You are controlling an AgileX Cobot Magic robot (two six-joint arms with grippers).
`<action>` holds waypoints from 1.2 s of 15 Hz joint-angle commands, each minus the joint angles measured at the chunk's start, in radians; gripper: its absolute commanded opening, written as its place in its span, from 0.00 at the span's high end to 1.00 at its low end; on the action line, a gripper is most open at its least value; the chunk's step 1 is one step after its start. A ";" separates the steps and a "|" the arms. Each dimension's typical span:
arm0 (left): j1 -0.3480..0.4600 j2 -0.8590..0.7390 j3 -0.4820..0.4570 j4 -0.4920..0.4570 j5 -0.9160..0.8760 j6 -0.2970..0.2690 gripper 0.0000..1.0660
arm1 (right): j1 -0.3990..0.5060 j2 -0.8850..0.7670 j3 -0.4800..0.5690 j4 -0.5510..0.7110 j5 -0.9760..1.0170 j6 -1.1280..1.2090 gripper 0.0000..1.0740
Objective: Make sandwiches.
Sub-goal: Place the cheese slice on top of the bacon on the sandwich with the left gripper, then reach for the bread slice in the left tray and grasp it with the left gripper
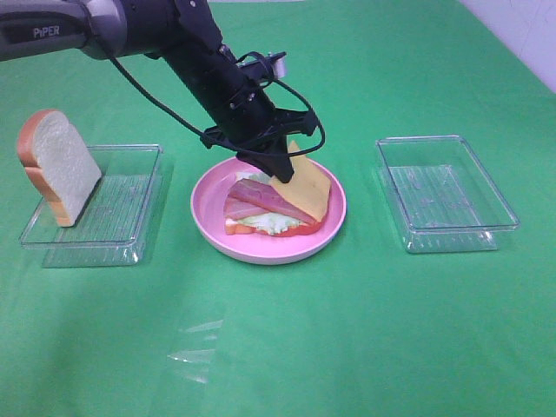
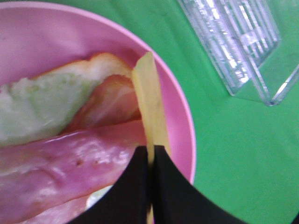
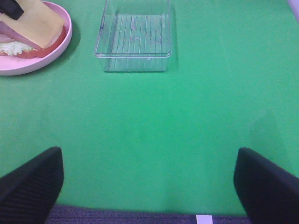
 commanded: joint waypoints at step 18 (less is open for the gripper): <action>-0.005 -0.271 -0.001 0.411 0.286 -0.259 0.05 | 0.002 -0.028 0.002 0.000 -0.003 -0.006 0.13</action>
